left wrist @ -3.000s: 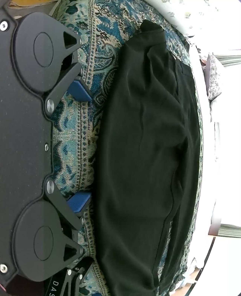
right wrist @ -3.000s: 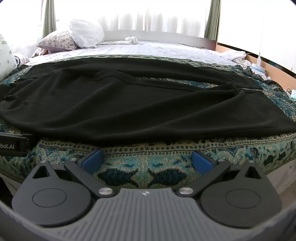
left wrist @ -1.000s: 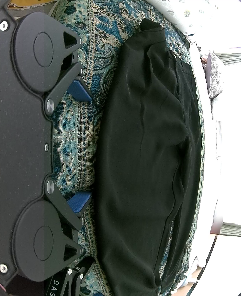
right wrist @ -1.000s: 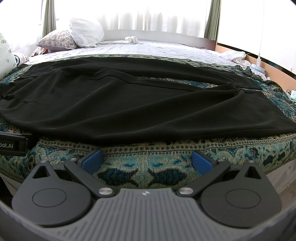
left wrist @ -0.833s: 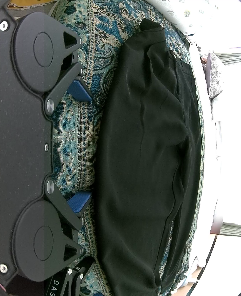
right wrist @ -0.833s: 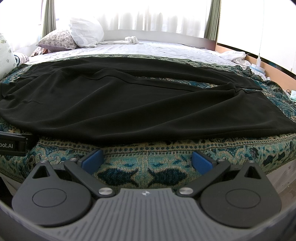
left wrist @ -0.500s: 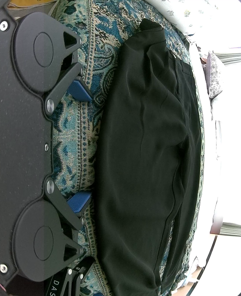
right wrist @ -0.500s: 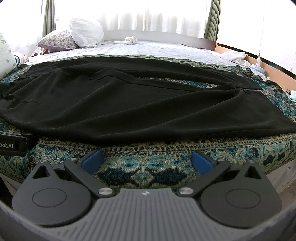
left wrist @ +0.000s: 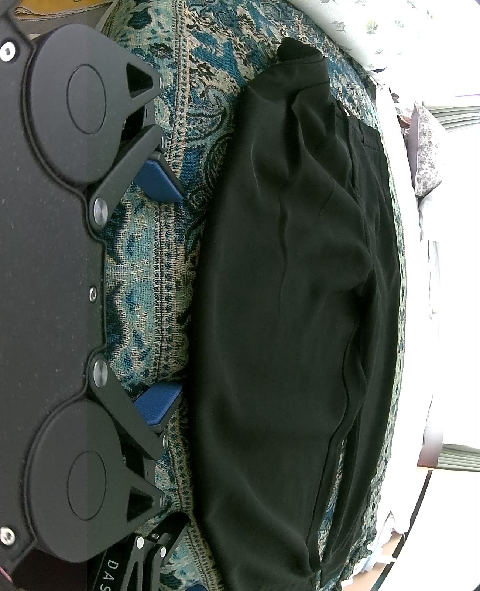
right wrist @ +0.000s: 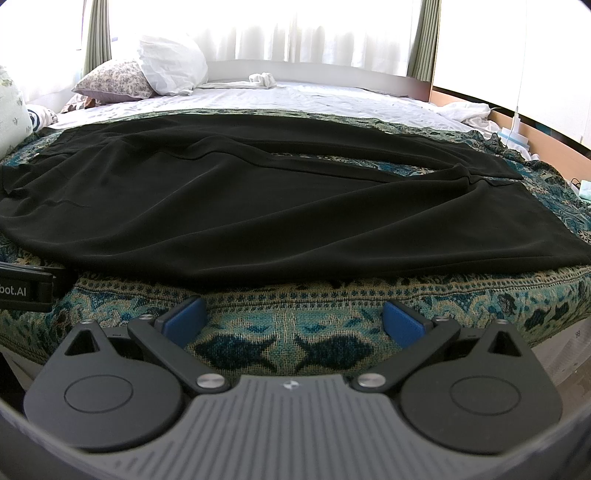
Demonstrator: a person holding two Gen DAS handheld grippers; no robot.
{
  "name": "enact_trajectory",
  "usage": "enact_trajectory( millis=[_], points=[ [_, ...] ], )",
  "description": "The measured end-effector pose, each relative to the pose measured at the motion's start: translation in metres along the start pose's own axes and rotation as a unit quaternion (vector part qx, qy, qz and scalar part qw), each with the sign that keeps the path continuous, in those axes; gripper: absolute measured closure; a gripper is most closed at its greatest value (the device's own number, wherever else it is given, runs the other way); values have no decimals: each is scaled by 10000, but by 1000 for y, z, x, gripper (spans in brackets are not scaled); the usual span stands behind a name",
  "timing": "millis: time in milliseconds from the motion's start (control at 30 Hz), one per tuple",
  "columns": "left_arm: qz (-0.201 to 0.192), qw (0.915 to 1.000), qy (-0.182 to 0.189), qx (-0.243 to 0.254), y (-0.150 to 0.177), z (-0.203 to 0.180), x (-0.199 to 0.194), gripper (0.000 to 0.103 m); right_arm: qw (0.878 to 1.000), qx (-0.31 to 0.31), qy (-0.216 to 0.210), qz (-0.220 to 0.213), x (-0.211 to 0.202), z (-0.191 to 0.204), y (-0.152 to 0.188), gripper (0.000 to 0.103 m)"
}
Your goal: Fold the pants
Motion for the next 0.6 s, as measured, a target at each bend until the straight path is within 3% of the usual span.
enact_trajectory(
  millis=[600],
  points=[
    [-4, 10000, -3, 2, 0, 0, 0, 0, 10000, -22, 23, 28, 0, 1, 0, 0]
  ],
)
Point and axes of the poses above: each gripper's, at about its wrist camera, not at the fingertips, and x roughly the way its jaws point, z to its left, y to its underside, the point moved 10 cm from there along x, roughly the way its jaws point, and after that the axes turned 13 degrees about z, right-handed, at the moved point
